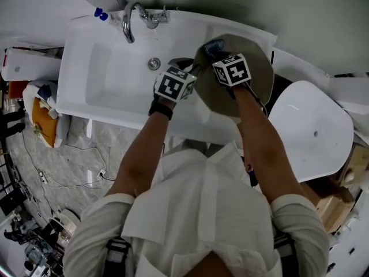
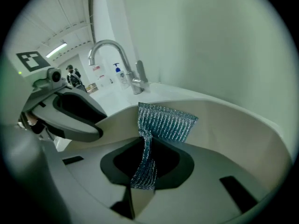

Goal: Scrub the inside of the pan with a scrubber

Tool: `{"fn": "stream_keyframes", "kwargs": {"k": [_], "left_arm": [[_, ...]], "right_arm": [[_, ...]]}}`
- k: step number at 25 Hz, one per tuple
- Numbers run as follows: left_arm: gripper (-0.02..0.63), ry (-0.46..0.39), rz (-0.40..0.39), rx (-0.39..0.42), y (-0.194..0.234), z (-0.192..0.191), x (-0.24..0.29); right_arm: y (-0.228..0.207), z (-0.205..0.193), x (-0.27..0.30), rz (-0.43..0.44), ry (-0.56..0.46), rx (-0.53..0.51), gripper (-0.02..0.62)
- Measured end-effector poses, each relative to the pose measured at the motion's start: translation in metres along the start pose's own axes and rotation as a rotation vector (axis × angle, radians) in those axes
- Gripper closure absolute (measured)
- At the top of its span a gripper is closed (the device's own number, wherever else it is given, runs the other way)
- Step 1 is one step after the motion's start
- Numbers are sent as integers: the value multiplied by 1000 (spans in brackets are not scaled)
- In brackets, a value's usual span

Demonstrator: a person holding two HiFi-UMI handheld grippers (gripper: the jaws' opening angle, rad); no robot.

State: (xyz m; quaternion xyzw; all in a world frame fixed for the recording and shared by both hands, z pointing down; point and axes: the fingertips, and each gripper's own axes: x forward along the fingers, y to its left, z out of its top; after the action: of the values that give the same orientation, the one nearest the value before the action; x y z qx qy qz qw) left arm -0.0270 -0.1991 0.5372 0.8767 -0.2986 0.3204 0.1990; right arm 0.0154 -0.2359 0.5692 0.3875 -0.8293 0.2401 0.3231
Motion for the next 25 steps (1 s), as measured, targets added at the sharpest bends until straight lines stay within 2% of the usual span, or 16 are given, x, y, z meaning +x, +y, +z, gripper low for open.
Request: {"fn": "stream_keyframes", "kwargs": {"k": [3,7,9,13,19,22,25], "left_arm": [[503,1,-2,-9,1,1,1],[505,-1,-1,-12,1,1,2],[508,-2,1,-14,2,1,2],[509,1,-1,-18,2,2,2],[511,6,-6,-18,2,2,2],[511,11,-2,-8,2,1,2],[511,12,0,-13,2,1,3]], "right_arm": [[30,-4,3,124,19,-52,548],[32,-5,4,188,37,-54,548],[16,0,5,130,26,-21,548],[-40,1,-3,-79,-6,95,548],[-108,-34,-50,-346,-24,285,548],[-112,-44,-54,-398,-12,292,548],[-98,-37,-34,-335,17,240,548]]}}
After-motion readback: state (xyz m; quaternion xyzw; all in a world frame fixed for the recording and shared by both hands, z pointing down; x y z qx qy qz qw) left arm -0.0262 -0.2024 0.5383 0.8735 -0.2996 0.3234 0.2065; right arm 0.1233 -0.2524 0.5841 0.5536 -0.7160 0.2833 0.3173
